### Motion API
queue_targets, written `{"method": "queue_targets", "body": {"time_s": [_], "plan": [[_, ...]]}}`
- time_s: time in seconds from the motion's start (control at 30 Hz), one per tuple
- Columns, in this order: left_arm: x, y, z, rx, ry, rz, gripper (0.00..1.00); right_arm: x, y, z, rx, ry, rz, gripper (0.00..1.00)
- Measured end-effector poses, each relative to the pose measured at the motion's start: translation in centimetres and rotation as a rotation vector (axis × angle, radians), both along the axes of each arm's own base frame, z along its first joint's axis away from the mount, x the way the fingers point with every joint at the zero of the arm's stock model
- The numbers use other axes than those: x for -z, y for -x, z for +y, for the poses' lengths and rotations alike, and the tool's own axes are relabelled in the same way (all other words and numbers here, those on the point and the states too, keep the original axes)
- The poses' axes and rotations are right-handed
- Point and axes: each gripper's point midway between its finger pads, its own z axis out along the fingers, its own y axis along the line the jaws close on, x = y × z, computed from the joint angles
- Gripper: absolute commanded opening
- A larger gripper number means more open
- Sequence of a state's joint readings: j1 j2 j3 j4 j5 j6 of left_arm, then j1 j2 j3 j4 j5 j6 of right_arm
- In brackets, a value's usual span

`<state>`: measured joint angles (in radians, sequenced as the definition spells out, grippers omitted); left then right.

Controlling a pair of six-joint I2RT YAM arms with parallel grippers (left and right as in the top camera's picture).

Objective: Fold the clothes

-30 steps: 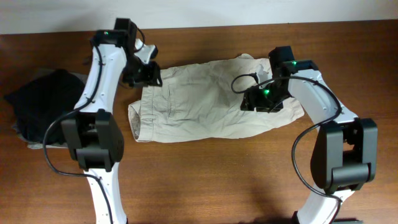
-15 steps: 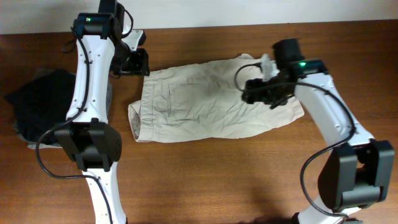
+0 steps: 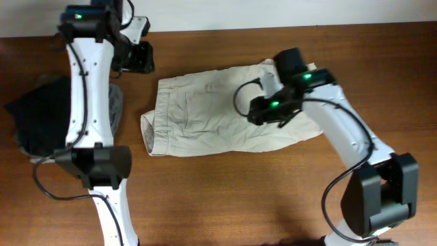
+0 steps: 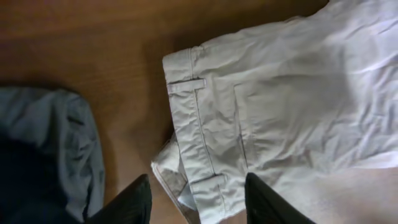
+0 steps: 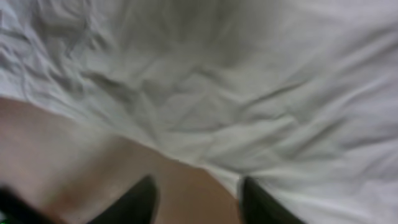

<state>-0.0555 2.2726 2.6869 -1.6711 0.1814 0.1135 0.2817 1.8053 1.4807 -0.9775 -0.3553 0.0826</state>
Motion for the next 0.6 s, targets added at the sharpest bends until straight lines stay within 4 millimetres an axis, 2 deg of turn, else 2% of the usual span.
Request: {"method": "queue_targets", "body": {"time_s": [0.03, 0.1, 0.13, 0.2, 0.23, 0.37, 0.47, 0.53, 0.6], "plan": [[-0.8, 0.3, 0.0, 0.001, 0.0, -0.017, 0.41, 0.0, 0.0, 0.5, -0.011, 0.0, -0.007, 0.41], [-2.8, 0.6, 0.0, 0.002, 0.003, -0.068, 0.42, -0.1, 0.3, 1.8, -0.036, -0.003, -0.021, 0.67], [-3.7, 0.8, 0.0, 0.002, 0.005, -0.093, 0.43, -0.2, 0.4, 2.5, -0.049, -0.006, -0.029, 0.74], [-6.0, 1.1, 0.1, 0.002, 0.008, -0.161, 0.46, -0.4, 0.5, 4.4, -0.092, -0.015, -0.064, 0.82], [-7.2, 1.3, 0.1, 0.002, 0.009, -0.198, 0.47, -0.6, 0.6, 5.2, -0.107, -0.022, -0.078, 0.83], [-12.4, 2.8, 0.2, 0.001, 0.016, -0.35, 0.47, -1.6, 1.3, 11.6, -0.245, -0.076, -0.205, 0.84], [-15.5, 4.4, 0.3, 0.0, 0.02, -0.437, 0.47, -1.1, 2.7, 15.4, -0.322, -0.086, -0.243, 0.84], [-17.9, 6.1, 0.5, -0.002, 0.02, -0.499, 0.47, 0.4, 3.4, 16.5, -0.325, -0.05, -0.23, 0.84], [-19.4, 7.3, 0.8, -0.01, 0.011, -0.539, 0.47, 2.3, 3.6, 16.6, -0.3, 0.009, -0.205, 0.82]]}}
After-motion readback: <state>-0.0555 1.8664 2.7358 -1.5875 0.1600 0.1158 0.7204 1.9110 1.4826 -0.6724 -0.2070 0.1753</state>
